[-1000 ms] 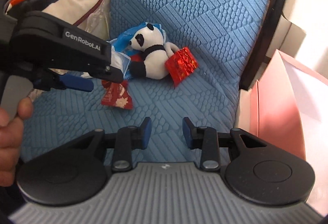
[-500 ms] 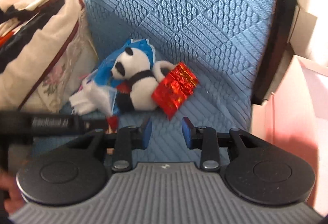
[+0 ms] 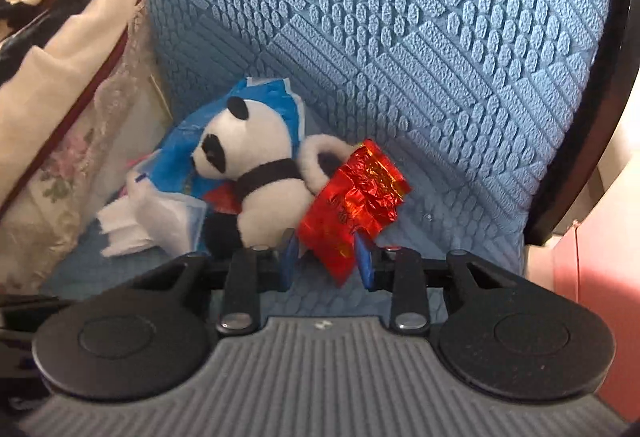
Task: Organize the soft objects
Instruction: 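Lower the right gripper onto the red foil packet and grasp it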
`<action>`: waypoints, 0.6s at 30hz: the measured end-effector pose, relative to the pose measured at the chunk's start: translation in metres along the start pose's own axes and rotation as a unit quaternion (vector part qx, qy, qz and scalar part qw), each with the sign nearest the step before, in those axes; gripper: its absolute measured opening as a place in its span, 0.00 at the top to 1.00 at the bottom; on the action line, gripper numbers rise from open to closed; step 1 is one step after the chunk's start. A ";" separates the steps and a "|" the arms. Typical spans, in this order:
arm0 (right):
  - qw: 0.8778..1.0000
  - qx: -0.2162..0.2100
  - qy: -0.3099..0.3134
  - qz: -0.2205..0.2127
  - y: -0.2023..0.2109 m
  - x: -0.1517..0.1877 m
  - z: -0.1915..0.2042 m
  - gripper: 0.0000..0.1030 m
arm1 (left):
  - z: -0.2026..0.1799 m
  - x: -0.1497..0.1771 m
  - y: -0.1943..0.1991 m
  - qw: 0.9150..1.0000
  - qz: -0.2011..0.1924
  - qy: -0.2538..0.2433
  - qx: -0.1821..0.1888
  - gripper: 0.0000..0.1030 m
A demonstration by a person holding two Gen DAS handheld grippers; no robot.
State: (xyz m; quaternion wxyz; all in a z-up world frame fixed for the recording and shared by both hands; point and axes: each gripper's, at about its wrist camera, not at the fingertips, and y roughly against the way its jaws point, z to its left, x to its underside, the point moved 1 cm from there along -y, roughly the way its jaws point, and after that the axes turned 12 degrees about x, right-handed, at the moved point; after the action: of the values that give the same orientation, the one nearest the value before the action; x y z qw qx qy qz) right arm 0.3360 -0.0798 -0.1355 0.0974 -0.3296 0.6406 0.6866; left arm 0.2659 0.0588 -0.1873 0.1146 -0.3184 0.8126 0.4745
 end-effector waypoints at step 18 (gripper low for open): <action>0.999 0.019 -0.025 -0.021 0.027 0.005 -0.007 0.97 | 0.007 0.001 0.004 0.999 -0.006 0.042 0.018 0.71</action>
State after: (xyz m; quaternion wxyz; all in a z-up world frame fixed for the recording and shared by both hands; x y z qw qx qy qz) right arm 0.3201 -0.0922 -0.1163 0.1337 -0.3239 0.6441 0.6800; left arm 0.2617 0.0656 -0.1884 0.0886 -0.3412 0.8231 0.4453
